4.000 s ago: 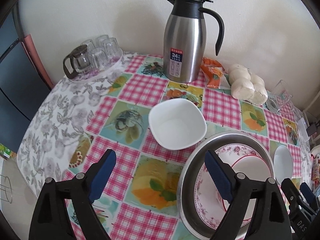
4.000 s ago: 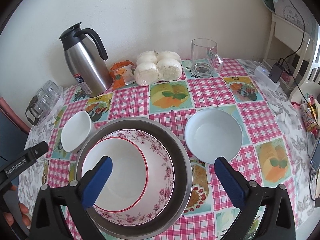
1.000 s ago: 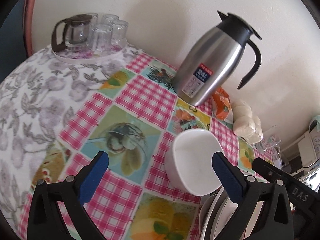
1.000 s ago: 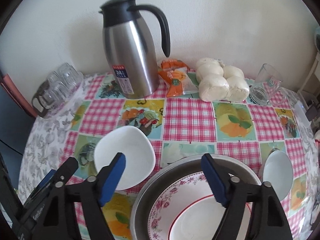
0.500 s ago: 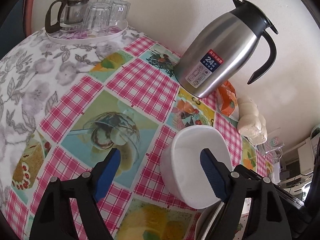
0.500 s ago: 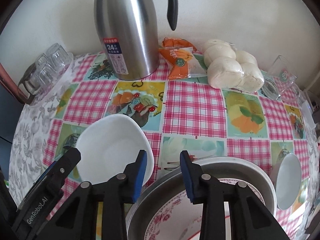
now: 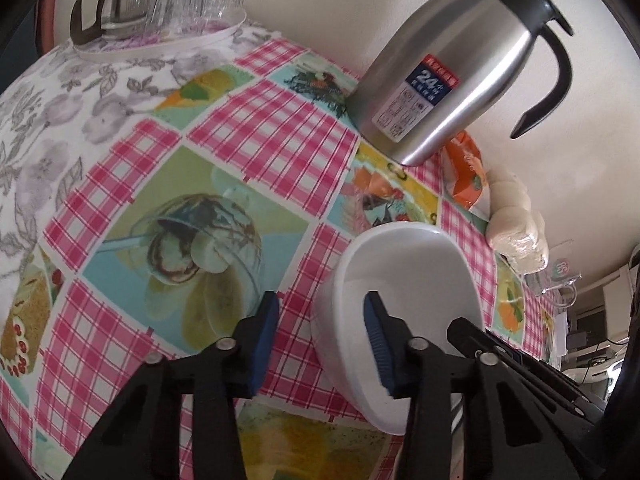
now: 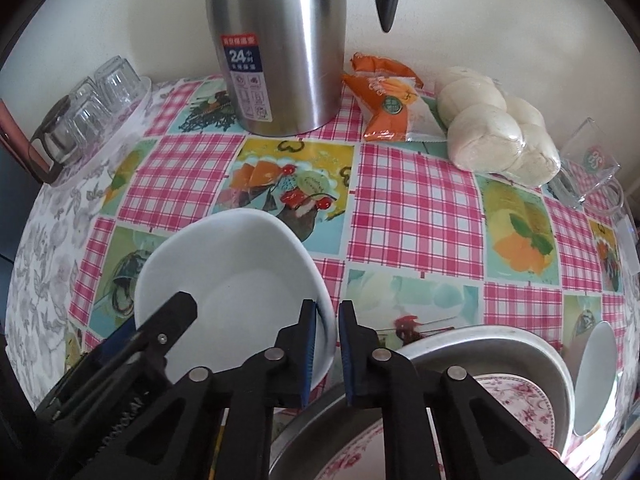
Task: Organize plates and bowls
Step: 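Close both tools on the rim of the white square bowl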
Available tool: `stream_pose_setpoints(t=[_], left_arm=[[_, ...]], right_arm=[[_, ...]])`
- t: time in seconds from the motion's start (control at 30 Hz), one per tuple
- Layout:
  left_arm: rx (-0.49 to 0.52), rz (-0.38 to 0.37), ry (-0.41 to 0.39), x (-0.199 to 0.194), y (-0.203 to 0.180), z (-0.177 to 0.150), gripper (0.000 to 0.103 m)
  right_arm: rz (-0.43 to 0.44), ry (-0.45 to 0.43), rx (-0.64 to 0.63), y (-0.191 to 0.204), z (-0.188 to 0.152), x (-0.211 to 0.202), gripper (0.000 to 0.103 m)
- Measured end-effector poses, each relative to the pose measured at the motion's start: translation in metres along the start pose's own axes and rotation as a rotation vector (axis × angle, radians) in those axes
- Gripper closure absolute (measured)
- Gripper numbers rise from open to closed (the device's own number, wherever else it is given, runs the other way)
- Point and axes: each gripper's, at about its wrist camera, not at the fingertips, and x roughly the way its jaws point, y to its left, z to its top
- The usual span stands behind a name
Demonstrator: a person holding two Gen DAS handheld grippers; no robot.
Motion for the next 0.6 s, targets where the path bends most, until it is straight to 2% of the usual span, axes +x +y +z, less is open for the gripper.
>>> stream_pose_setpoints(t=[0.07, 0.27, 0.37, 0.6], left_arm=[[-0.005, 0.01, 0.008, 0.004, 0.002, 0.0, 0.066], [-0.018, -0.001, 0.022, 0.012, 0.004, -0.001, 0.068], [-0.034, -0.025, 0.013, 0.012, 0.006, -0.003, 0.074], [-0.061, -0.023, 0.018, 0.003, 0.02, -0.001, 0.082]], right_arm=[[-0.003, 0.001, 0.001, 0.0, 0.001, 0.002, 0.091], [-0.008, -0.008, -0.015, 0.003, 0.003, 0.004, 0.09], [-0.009, -0.009, -0.019, 0.003, 0.003, 0.004, 0.09], [0.037, 0.006, -0.011, 0.01, -0.001, 0.005, 0.091]])
